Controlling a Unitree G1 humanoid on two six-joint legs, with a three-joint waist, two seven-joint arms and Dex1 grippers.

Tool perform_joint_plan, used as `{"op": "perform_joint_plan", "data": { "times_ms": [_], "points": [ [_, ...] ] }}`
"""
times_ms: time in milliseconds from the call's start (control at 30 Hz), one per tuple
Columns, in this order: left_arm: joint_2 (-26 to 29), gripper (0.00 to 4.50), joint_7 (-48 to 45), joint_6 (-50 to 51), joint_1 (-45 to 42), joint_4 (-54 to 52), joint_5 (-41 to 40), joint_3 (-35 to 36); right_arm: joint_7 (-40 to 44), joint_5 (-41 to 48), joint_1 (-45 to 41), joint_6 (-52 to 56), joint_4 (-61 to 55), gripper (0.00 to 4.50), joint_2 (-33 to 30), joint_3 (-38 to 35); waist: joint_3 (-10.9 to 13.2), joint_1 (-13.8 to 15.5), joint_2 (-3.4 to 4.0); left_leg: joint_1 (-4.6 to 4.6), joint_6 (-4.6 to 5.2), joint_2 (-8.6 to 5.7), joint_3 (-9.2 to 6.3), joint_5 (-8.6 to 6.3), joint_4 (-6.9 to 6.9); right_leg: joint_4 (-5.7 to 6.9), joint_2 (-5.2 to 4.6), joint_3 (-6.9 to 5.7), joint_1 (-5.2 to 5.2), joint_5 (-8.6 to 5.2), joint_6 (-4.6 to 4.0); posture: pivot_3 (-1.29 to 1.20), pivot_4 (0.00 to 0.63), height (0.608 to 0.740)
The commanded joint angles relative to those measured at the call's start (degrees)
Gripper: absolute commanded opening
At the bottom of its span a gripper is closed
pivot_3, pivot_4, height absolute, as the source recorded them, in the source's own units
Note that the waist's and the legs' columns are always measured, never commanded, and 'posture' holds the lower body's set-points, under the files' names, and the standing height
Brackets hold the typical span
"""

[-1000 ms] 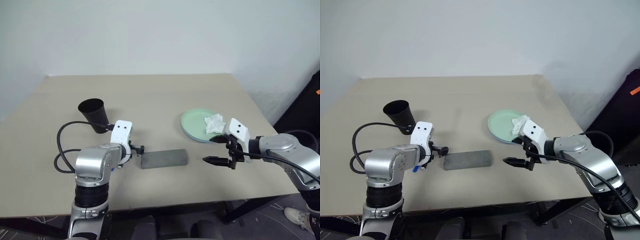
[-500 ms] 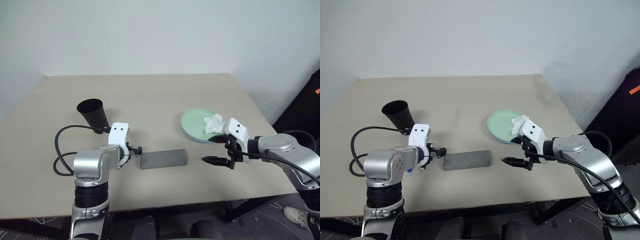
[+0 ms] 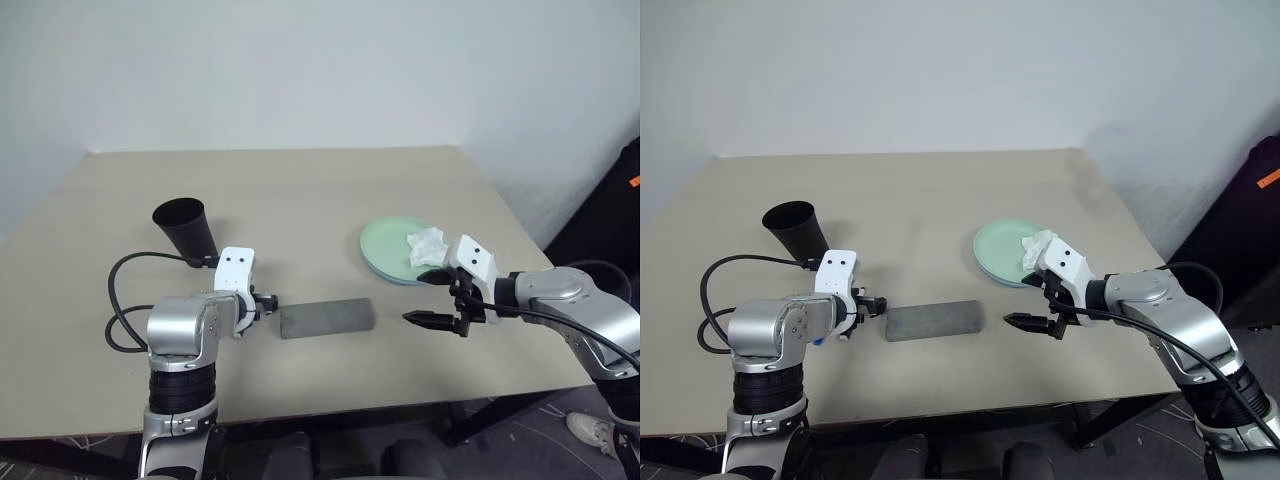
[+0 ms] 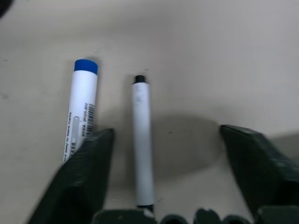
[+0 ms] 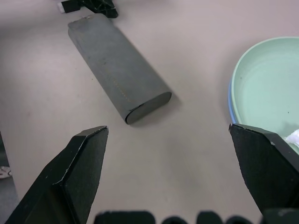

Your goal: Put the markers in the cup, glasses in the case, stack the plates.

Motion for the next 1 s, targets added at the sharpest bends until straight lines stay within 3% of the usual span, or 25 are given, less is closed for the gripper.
{"op": "perform_joint_plan", "data": {
  "times_ms": [33, 300, 600, 733, 900, 1000],
  "points": [
    [0.1, 2.58, 1.1, 0.7, -0.5, 1.7, 1.1, 0.3, -0.5, -0.4, -1.6, -0.7, -0.4, 4.5, 0.3, -1.3, 0.0, 0.0, 0.01, 0.0, 0.0, 0.0, 0.0, 0.0, 0.0, 0.0, 0.0, 0.0, 0.0, 0.0, 0.0, 0.0, 0.0, 0.74],
    [-0.4, 0.02, 1.4, 0.7, -1.1, 2.9, 1.3, 0.6, -0.9, -0.4, -1.5, -0.5, -0.7, 4.5, 0.6, -1.5, 0.0, 0.0, 0.03, 0.02, 0.0, 0.0, -0.01, 0.0, -0.02, 0.01, -0.01, -0.02, 0.0, 0.02, -0.03, 0.0, 0.0, 0.74],
    [0.2, 0.02, -0.1, 0.7, -1.3, 2.6, 0.6, -0.1, -0.8, -0.5, -1.6, -0.6, -0.4, 4.5, 0.5, -1.5, 0.0, 0.0, 0.03, 0.01, 0.0, 0.0, 0.0, 0.0, -0.04, 0.0, -0.01, -0.02, -0.01, 0.02, -0.03, 0.0, 0.0, 0.74],
    [4.6, 0.02, -6.3, -2.7, -2.7, 0.5, -3.0, -4.1, -0.9, -0.6, -1.9, -0.8, -0.2, 4.5, 0.8, -1.4, 0.0, 0.0, 0.02, 0.01, -0.01, 0.0, 0.01, 0.0, -0.09, 0.0, -0.02, -0.01, -0.05, 0.02, -0.03, 0.0, 0.0, 0.74],
    [10.6, 0.02, -18.3, -24.0, -3.2, -1.1, -6.0, -7.2, -1.2, -0.9, -2.3, -1.0, 0.2, 4.5, 1.5, -1.0, 0.0, 0.1, 0.0, -0.06, -0.02, 0.0, 0.07, 0.0, -0.19, -0.09, -0.07, -0.02, -0.15, 0.05, -0.09, 0.0, 0.0, 0.74],
    [10.3, 0.02, -20.5, -35.4, -5.7, 1.7, -6.3, -4.9, -1.5, -1.0, -2.5, -1.1, 0.3, 4.5, 2.1, -0.9, 0.1, 0.2, -0.02, -0.08, -0.02, 0.0, 0.12, 0.0, -0.29, -0.17, -0.08, 0.0, -0.18, 0.18, -0.32, 0.0, 0.0, 0.74]
  ]
}}
